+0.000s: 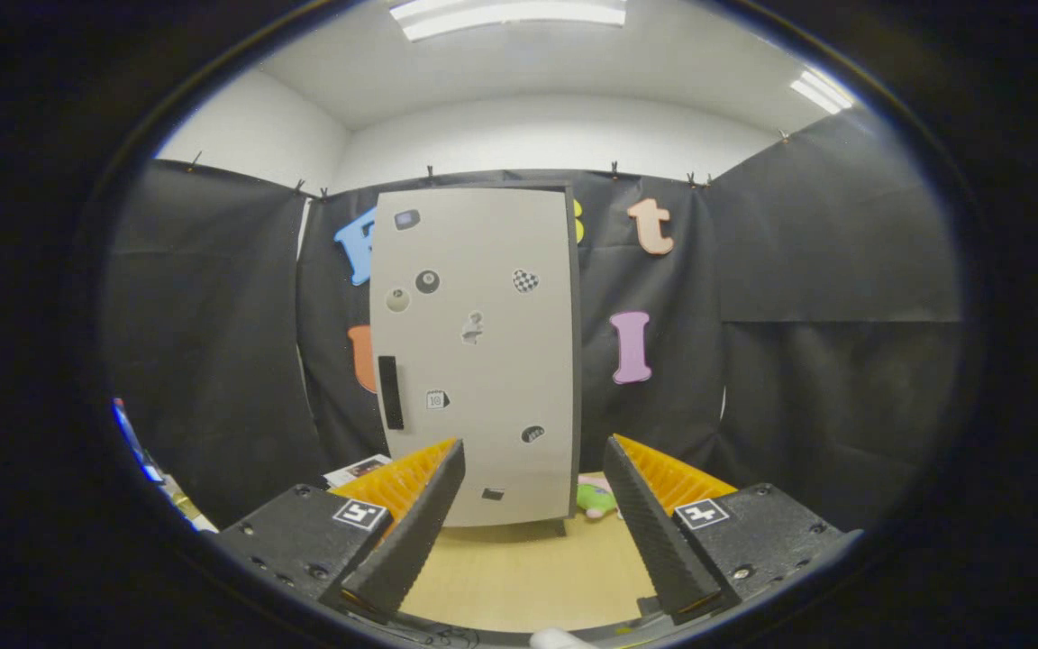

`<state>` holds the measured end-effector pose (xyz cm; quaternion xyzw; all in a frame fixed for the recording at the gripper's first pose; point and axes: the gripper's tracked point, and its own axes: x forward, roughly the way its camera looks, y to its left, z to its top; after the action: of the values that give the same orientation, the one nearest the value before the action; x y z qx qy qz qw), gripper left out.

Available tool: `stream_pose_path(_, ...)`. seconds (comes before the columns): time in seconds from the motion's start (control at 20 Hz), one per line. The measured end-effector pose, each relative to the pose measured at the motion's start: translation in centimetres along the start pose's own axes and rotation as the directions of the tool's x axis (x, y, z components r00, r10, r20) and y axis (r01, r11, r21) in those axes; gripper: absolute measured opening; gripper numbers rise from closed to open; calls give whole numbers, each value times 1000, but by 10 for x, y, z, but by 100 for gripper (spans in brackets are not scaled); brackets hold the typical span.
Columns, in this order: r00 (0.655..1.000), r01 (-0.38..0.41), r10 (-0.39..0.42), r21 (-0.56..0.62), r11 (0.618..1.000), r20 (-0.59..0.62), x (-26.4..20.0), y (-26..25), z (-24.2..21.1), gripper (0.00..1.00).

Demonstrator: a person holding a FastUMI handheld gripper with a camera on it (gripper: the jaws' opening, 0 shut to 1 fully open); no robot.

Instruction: Open the shoe cabinet door, grab the shoes and put them into the shoe cabinet, then close the shoe cabinet door.

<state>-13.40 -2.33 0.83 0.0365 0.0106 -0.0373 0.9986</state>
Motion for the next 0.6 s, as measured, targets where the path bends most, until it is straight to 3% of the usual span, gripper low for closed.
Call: stream_pose_path(0.6, 1000, -26, 26, -7, 1000, -5, 5, 15, 5, 100)
